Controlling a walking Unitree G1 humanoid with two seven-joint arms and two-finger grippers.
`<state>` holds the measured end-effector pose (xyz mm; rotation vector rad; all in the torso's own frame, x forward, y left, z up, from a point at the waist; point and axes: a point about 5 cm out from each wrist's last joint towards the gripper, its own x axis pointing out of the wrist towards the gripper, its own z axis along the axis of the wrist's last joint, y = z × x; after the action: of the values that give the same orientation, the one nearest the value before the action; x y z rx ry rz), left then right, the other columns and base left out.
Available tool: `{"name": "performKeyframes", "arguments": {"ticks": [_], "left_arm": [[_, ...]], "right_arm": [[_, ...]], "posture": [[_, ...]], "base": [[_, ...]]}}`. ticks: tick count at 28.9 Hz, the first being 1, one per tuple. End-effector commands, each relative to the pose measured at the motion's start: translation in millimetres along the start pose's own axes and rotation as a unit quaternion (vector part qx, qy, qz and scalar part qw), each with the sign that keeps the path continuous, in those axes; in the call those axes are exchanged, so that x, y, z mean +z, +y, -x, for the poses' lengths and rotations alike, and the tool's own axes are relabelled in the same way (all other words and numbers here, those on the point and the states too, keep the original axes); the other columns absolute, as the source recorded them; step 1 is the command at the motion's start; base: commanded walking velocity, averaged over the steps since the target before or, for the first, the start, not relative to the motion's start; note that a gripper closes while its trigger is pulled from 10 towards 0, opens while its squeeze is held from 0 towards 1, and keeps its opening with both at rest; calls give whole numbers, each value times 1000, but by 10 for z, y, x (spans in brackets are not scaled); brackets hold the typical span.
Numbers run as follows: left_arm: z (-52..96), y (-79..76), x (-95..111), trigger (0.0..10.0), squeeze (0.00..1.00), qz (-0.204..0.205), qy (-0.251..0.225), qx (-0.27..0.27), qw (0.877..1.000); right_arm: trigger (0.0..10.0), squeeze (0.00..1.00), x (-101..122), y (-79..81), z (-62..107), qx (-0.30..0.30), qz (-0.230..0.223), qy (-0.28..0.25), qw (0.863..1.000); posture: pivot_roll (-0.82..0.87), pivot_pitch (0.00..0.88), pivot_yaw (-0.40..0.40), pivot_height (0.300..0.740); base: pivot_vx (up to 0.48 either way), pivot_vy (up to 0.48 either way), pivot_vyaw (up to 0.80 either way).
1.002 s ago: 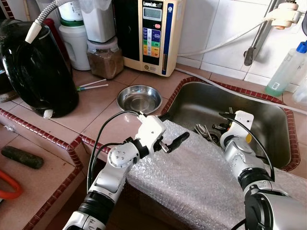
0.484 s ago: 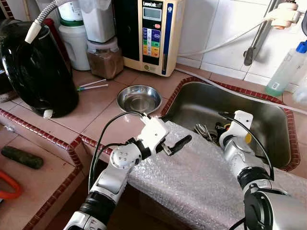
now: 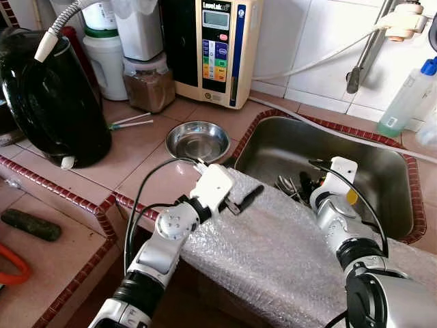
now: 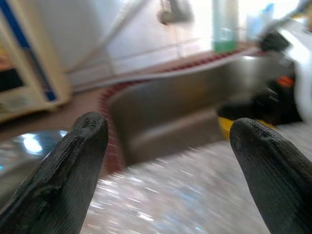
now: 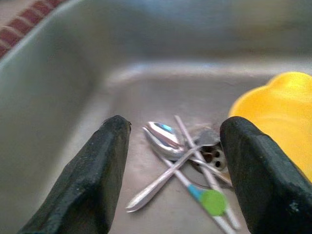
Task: Kitchen organization
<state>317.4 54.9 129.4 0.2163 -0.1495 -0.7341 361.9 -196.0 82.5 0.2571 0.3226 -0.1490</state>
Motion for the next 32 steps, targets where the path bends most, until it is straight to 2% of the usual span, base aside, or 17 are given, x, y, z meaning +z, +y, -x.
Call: {"name": "performKeyframes", "arguments": {"ticks": [1, 3, 7, 9, 11, 12, 13, 14, 15, 16, 20, 22, 24, 25, 29, 30, 32], "left_arm": [[-25, 70, 42, 10000, 1000, -4, -8, 23, 1000], [-32, 161, 60, 10000, 1000, -8, -10, 59, 998], [-35, 303, 68, 10000, 1000, 2, -9, 112, 994], [-35, 418, 53, 10000, 1000, 11, -3, 153, 988], [-34, 449, 48, 10000, 1000, 11, 0, 164, 986], [-15, 577, 22, 10000, 894, 16, 15, 210, 978], [1, 648, 5, 10000, 545, 25, 22, 234, 972], [1, 648, 5, 10000, 545, 25, 22, 234, 972], [36, 772, -32, 10000, 47, 55, 33, 273, 960], [56, 827, -51, 10000, 0, 62, 40, 288, 955], [111, 976, -88, 10000, 0, 79, 54, 326, 941], [154, 1077, -141, 10000, 0, 102, 73, 349, 929], [170, 1113, -161, 10000, 0, 103, 84, 358, 924], [173, 1136, -191, 10000, 0, 113, 97, 361, 921], [168, 1173, -196, 10000, 0, 129, 102, 368, 915], [156, 1174, -197, 10000, 737, 134, 105, 366, 915], [124, 1172, -213, 10000, 710, 149, 119, 363, 912]], "right_arm": [[10000, 1000, 4, 34, 9, 14, 14, -10, 1000], [10000, 1000, 12, 67, 14, 25, 7, -18, 1000], [10000, 1000, 22, 105, 28, 39, 31, -31, 998], [10000, 1000, 57, 185, 54, 74, 31, -55, 995], [10000, 1000, 68, 210, 63, 85, 31, -62, 994], [10000, 1000, 97, 295, 108, 120, 30, -82, 989], [10000, 1000, 101, 329, 132, 133, 30, -88, 987], [10000, 1000, 101, 329, 132, 133, 30, -88, 987], [10000, 1000, 119, 410, 196, 165, 25, -102, 981], [10000, 1000, 126, 444, 231, 178, 30, -109, 978], [10000, 1000, 126, 523, 342, 209, 41, -121, 970], [10000, 1000, 129, 578, 448, 231, 72, -137, 960], [10000, 1000, 122, 609, 499, 244, 81, -139, 956], [10000, 1000, 130, 657, 575, 263, 88, -149, 949], [10000, 1000, 121, 709, 664, 278, 101, -154, 943], [10000, 1000, 108, 722, 682, 281, 103, -153, 942], [10000, 1000, 65, 758, 743, 286, 101, -147, 941]], "posture": [[6, 0, 1, 740], [3, 0, 3, 740], [-5, 0, 6, 740], [-10, 0, 8, 740], [-11, 0, 8, 740], [-18, 0, 12, 740], [-20, 0, 14, 740], [-20, 0, 14, 740], [-26, 0, 19, 740], [-29, 0, 21, 740], [-39, 0, 27, 740], [-46, 0, 33, 740], [-52, 0, 39, 740], [-56, 0, 43, 740], [-63, 0, 52, 740], [-65, 0, 57, 740], [-68, 0, 66, 740]], "base": [[0, 0, 0], [0, 0, 0], [0, 0, 0], [0, 0, 0], [0, 0, 0], [0, 0, 0], [0, 0, 0], [0, 0, 0], [0, 0, 0], [0, 0, 0], [0, 0, 0], [0, 0, 0], [0, 0, 0], [0, 0, 0], [0, 0, 0], [0, 0, 0], [0, 0, 0]]}}
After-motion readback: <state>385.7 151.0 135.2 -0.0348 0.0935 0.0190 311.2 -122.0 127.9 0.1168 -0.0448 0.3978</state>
